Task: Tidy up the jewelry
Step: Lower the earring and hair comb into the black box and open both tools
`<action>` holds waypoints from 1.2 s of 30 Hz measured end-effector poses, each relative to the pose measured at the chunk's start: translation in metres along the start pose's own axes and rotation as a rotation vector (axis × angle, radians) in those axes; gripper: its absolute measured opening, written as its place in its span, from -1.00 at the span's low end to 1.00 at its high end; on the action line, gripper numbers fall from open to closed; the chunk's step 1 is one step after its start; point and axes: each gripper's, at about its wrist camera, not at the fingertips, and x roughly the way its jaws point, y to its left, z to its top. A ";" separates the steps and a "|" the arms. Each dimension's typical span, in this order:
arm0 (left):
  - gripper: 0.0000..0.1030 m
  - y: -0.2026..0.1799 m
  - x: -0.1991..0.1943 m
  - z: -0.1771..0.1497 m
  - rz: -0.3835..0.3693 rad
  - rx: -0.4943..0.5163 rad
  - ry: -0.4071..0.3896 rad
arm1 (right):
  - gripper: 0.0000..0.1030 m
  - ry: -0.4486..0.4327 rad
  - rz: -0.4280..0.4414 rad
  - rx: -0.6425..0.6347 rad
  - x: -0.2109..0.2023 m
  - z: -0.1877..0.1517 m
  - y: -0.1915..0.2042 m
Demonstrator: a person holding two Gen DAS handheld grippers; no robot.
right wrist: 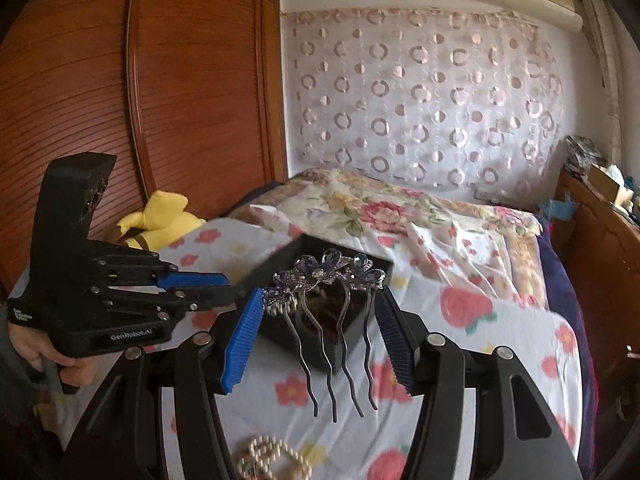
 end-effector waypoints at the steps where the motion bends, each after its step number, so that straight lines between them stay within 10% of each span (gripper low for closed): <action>1: -0.76 0.003 0.002 0.004 0.005 -0.002 -0.001 | 0.17 -0.001 0.010 0.001 0.005 0.006 -0.001; 36: -0.75 0.029 0.048 0.029 0.026 -0.048 0.028 | 0.34 0.111 0.084 0.072 0.097 0.026 -0.028</action>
